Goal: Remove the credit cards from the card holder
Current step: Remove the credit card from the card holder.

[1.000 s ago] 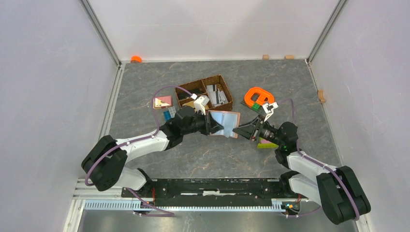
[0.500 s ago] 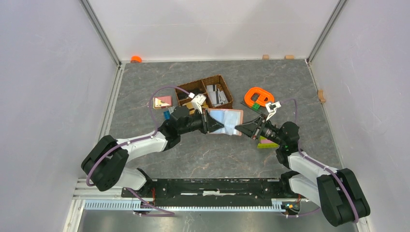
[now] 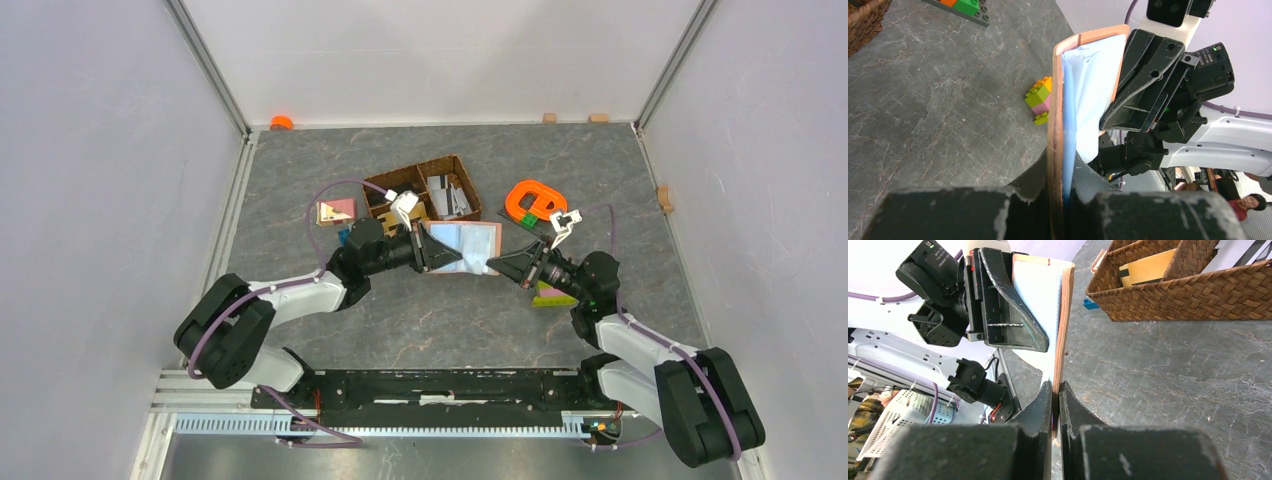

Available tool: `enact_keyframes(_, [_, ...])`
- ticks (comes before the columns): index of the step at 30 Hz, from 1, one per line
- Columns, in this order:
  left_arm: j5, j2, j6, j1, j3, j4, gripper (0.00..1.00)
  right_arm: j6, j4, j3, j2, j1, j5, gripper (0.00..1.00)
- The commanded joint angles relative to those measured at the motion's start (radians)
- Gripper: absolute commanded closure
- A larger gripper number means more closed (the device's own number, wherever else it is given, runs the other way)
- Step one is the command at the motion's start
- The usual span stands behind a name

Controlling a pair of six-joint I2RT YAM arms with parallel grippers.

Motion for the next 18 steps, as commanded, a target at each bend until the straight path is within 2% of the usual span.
enact_keyframes(1, [0.057,0.002,-0.044,-0.002,0.006,0.112,0.98,-0.002,0.057,0.024,0.016,0.003,-0.012,0.93])
enact_keyframes(11, [0.087,-0.013,-0.004,-0.034,0.026,0.107,0.98,-0.008,0.055,0.034,0.045,0.019,-0.013,0.92])
enact_keyframes(18, [0.065,-0.02,0.06,-0.067,0.057,0.021,0.98,-0.015,0.047,0.041,0.052,0.028,-0.014,0.9])
